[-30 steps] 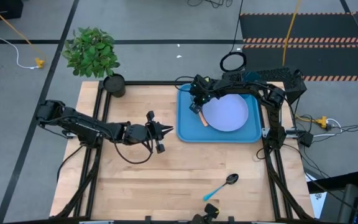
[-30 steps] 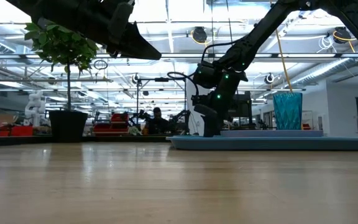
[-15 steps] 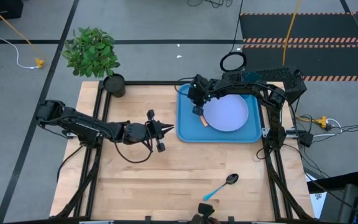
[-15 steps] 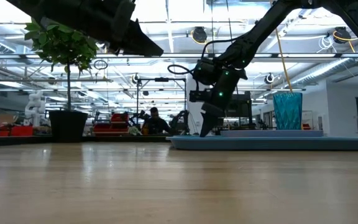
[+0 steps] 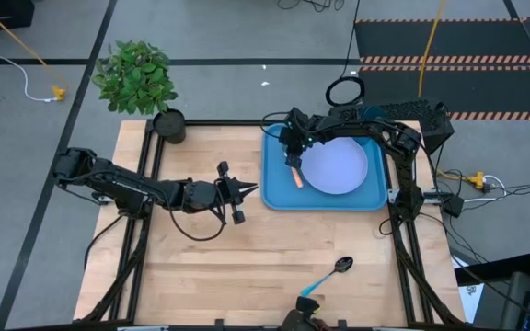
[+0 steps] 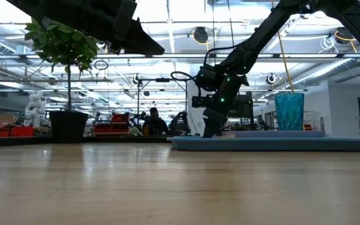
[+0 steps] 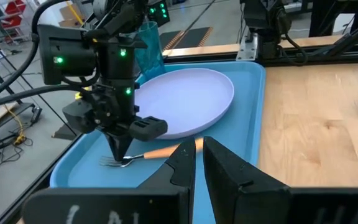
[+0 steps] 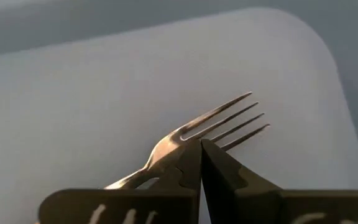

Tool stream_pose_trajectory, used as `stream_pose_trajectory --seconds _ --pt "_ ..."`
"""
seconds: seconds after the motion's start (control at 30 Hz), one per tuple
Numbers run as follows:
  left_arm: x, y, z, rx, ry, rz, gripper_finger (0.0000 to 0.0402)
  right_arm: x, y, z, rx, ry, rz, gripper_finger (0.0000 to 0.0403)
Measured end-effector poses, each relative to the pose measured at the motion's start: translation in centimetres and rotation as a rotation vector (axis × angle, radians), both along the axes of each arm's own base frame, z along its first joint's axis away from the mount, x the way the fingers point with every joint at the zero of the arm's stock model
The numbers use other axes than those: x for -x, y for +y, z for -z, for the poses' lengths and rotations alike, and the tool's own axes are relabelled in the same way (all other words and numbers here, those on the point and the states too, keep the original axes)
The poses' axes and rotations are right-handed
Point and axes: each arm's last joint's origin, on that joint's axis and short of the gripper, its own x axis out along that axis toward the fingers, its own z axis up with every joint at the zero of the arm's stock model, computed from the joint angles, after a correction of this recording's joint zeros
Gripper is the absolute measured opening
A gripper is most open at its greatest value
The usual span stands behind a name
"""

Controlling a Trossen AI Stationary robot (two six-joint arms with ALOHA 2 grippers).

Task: Pick and place plate/cup/fork/spoon on tray
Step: Put the brown fork on the blue tray to the left of the purple plate

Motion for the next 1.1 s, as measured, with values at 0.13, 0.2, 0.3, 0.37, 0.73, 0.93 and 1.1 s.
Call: stream_pose_trajectory --seconds 0.13,0.2,0.3,0.37,0.73,0.93,1.1 --pt "0.0 0.0 0.0 -0.001 0.0 0.0 0.0035 0.16 -0.01 0.07 -0.004 0.022 0.06 0.0004" --pt "0.0 0.0 0.0 -0.001 0.0 0.0 0.0035 0.24 0.0 0.11 -0.007 0.034 0.086 0.0004" --pt "0.0 0.0 0.0 -0.001 0.0 0.0 0.0035 0.3 0.09 0.15 -0.022 0.041 0.109 0.0004" --pt "0.0 0.0 0.0 -0.002 0.001 0.0 0.0035 0.24 0.2 0.16 -0.024 0.043 0.114 0.0004" --pt "0.01 -0.01 0.03 -0.008 0.007 0.003 0.0035 0.23 0.3 0.18 -0.042 0.041 0.149 0.0004" --pt "0.01 -0.01 0.04 -0.008 0.007 0.003 0.0035 0.25 0.31 0.2 -0.044 0.042 0.156 0.0004" --pt "0.01 -0.01 0.04 -0.008 0.007 0.003 0.0035 0.25 0.31 0.2 -0.049 0.04 0.166 0.0004"
